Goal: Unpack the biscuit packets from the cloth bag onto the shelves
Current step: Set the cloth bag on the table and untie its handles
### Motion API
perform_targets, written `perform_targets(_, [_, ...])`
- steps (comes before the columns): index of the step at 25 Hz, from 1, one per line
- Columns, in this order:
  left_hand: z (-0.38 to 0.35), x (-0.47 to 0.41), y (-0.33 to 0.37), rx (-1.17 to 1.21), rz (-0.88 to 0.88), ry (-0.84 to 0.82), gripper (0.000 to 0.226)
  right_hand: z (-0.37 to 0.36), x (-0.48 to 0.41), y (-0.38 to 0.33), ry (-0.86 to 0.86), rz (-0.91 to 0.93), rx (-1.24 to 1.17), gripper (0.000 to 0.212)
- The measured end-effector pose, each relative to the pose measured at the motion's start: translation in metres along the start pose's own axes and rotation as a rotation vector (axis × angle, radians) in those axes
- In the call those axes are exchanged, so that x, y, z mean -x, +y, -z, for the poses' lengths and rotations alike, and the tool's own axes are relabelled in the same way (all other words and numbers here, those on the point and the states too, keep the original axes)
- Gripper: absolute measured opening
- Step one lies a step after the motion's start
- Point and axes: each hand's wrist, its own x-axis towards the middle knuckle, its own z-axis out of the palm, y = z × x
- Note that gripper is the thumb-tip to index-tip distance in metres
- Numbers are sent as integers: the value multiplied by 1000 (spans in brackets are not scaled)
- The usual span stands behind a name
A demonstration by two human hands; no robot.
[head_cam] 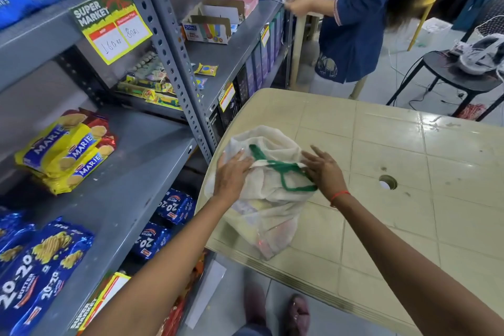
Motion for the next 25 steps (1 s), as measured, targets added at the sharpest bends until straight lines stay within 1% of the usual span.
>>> perform_targets(1, [3,2,-10,16,82,8,34,4,3,11,37,-137,-82,26])
perform_targets(2, [4,5,-18,12,120,-5,36,8,7,19,41,-201,-116,30])
perform_targets(3, [3,7,-23,15,112,-28,41,10,10,22,33,-194,-122,36])
perform_targets(5, [-2,8,-16,46,20,-48,69,6,10,13,-7,-92,-73,56])
perform_targets(6, [-5,5,-7,21,-37,-47,80,1,6,3,-50,-21,-28,61])
perform_targets(7, [-9,0,4,-36,-78,-43,83,-6,0,-6,-104,48,49,61])
perform_targets(8, [-12,-5,12,-87,-100,-42,77,-13,-4,-15,-158,97,132,56])
perform_targets(9, [-12,-10,19,-116,-98,-35,66,-19,-9,-18,-184,123,189,47])
perform_targets(10, [-11,-15,22,-111,-75,-15,52,-21,-12,-17,-169,127,207,38])
perform_targets(11, [-9,-17,20,-84,-21,7,40,-21,-13,-13,-128,95,185,32])
perform_targets(13, [-7,-13,3,16,199,70,32,-13,-5,4,2,-64,72,27])
perform_targets(15, [-5,0,-21,65,427,124,32,3,6,27,125,-318,-19,26])
perform_targets(16, [-5,7,-29,66,488,129,34,10,10,37,145,-432,-47,27])
perform_targets(17, [-8,12,-33,56,488,133,39,14,12,42,141,-486,-53,29])
perform_targets(18, [-12,13,-32,44,420,136,50,15,11,42,127,-468,-46,32])
perform_targets(20, [-16,5,-13,13,245,111,70,11,1,25,112,-319,-30,41])
perform_targets(21, [-18,-4,-1,-5,186,90,74,7,-6,12,88,-243,-10,46])
perform_targets(22, [-20,-12,9,-11,168,63,73,3,-12,1,35,-197,27,50])
perform_targets(23, [-22,-20,17,-11,180,28,70,-4,-18,-7,-34,-168,83,49])
perform_targets(25, [-24,-30,16,-64,205,-38,54,-15,-23,-11,-139,-148,237,35])
